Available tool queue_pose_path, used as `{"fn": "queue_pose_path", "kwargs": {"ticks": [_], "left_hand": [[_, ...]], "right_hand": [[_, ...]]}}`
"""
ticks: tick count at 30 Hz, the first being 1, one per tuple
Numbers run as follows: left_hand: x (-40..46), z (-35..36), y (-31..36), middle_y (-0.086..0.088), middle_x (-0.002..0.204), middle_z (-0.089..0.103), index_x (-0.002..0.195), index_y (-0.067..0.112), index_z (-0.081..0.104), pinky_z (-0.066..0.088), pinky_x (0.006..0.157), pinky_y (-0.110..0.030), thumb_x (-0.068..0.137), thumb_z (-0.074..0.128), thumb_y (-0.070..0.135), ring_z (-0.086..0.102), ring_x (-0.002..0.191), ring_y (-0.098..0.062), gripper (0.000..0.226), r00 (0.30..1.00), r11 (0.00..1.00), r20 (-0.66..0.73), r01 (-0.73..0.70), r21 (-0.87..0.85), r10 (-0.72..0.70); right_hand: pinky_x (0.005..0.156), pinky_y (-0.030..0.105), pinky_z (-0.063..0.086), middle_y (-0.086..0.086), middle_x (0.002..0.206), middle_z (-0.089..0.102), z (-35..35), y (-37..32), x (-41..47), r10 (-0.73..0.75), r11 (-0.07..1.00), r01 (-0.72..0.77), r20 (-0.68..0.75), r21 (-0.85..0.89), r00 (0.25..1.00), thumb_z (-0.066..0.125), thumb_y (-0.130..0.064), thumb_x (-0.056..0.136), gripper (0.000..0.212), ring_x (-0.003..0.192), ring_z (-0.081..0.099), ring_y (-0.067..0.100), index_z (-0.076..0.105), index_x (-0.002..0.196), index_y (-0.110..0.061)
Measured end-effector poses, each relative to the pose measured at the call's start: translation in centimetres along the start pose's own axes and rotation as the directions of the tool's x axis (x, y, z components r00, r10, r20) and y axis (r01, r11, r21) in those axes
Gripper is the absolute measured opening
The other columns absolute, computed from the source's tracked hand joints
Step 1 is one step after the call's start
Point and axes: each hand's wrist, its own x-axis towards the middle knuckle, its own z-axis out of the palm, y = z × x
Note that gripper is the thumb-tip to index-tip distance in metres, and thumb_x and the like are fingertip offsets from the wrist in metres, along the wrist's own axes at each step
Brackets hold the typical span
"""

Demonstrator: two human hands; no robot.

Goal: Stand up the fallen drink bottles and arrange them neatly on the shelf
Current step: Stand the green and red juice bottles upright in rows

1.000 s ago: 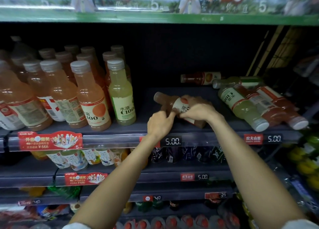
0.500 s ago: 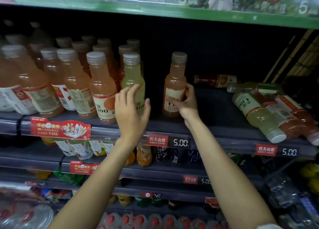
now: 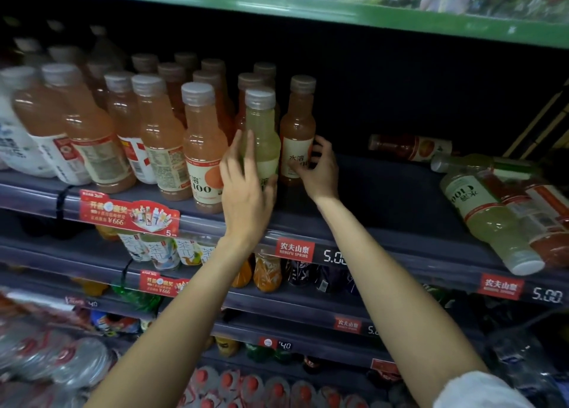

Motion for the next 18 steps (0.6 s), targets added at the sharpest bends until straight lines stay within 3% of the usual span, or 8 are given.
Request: {"fn": "queue_pose_path", "kwargs": {"ticks": [4, 7, 9, 11, 13, 16, 18], "left_hand": [[-0.1, -0.2, 0.4, -0.022, 0.148, 0.033, 0.145, 0.012, 0.031, 0.033, 0.102, -0.026, 0.083, 0.069, 0.011, 0.035, 0.134, -0.035, 0.072, 1.000, 1.000, -0.029, 0.009, -0.027, -0.009], [-0.8, -0.2, 1.2, -0.025, 0.141, 0.041, 0.136, 0.009, 0.040, 0.035, 0.106, -0.039, 0.085, 0.065, 0.016, 0.038, 0.127, -0.036, 0.058, 0.996, 0.999, -0.082, -0.042, -0.006, 0.042], [-1.4, 0.2, 2.4, -0.026, 0.128, 0.050, 0.128, 0.008, 0.044, 0.036, 0.102, -0.041, 0.086, 0.065, 0.017, 0.041, 0.118, -0.035, 0.048, 0.983, 0.988, -0.095, -0.155, -0.009, 0.154], [-1.4, 0.8, 3.7, -0.023, 0.117, 0.057, 0.123, 0.009, 0.046, 0.040, 0.093, -0.039, 0.085, 0.065, 0.014, 0.045, 0.107, -0.032, 0.043, 0.958, 0.958, -0.036, -0.285, -0.032, 0.284], [-0.8, 1.7, 4.4, -0.020, 0.115, 0.059, 0.122, 0.009, 0.050, 0.040, 0.087, -0.037, 0.081, 0.067, 0.012, 0.045, 0.104, -0.029, 0.044, 0.941, 0.944, 0.077, -0.330, -0.027, 0.331], [0.2, 4.0, 4.5, -0.021, 0.128, 0.052, 0.131, 0.008, 0.053, 0.045, 0.094, -0.043, 0.080, 0.067, 0.018, 0.046, 0.114, -0.034, 0.055, 0.923, 0.954, 0.267, -0.298, 0.041, 0.277], [0.7, 5.2, 4.0, -0.023, 0.141, 0.044, 0.139, 0.009, 0.047, 0.043, 0.100, -0.048, 0.081, 0.064, 0.022, 0.044, 0.123, -0.040, 0.061, 0.914, 0.954, 0.320, -0.289, 0.086, 0.248]], "right_hand": [[0.105, 0.034, 0.041, 0.010, 0.143, 0.043, -2.2, 0.7, -0.5, -0.033, 0.999, 0.033, 0.209, 0.003, 0.977, 0.060, -0.002, 0.089, 0.058, 0.130, 0.044, 0.019, 0.038, 0.142, -0.010], [0.106, 0.028, 0.036, 0.003, 0.145, 0.040, -5.5, 0.6, -0.8, -0.121, 0.972, 0.173, 0.293, -0.160, 0.948, 0.056, -0.007, 0.092, 0.050, 0.131, 0.040, 0.015, 0.042, 0.140, -0.015], [0.104, 0.027, 0.036, 0.000, 0.140, 0.045, -8.4, 0.7, -1.0, -0.204, 0.911, 0.294, 0.304, -0.290, 0.931, 0.055, -0.011, 0.093, 0.044, 0.128, 0.042, 0.015, 0.048, 0.136, -0.019], [0.101, 0.031, 0.038, 0.002, 0.133, 0.052, -11.3, 1.0, -1.1, -0.281, 0.781, 0.398, 0.299, -0.480, 0.912, 0.051, -0.013, 0.095, 0.037, 0.123, 0.045, 0.019, 0.052, 0.132, -0.019], [0.095, 0.037, 0.037, 0.007, 0.120, 0.061, -13.5, 1.5, -0.9, -0.402, 0.586, 0.493, 0.297, -0.643, 0.866, 0.050, -0.011, 0.094, 0.032, 0.114, 0.050, 0.026, 0.057, 0.125, -0.014], [0.085, 0.040, 0.042, 0.013, 0.103, 0.067, -15.9, 3.5, 1.2, -0.559, 0.253, 0.591, 0.383, -0.766, 0.735, 0.061, -0.001, 0.082, 0.031, 0.098, 0.058, 0.034, 0.065, 0.112, -0.004], [0.084, 0.042, 0.044, 0.016, 0.108, 0.064, -16.4, 5.0, 3.3, -0.538, 0.098, 0.573, 0.441, -0.814, 0.718, 0.066, 0.000, 0.075, 0.039, 0.098, 0.057, 0.036, 0.063, 0.114, -0.003]]}}
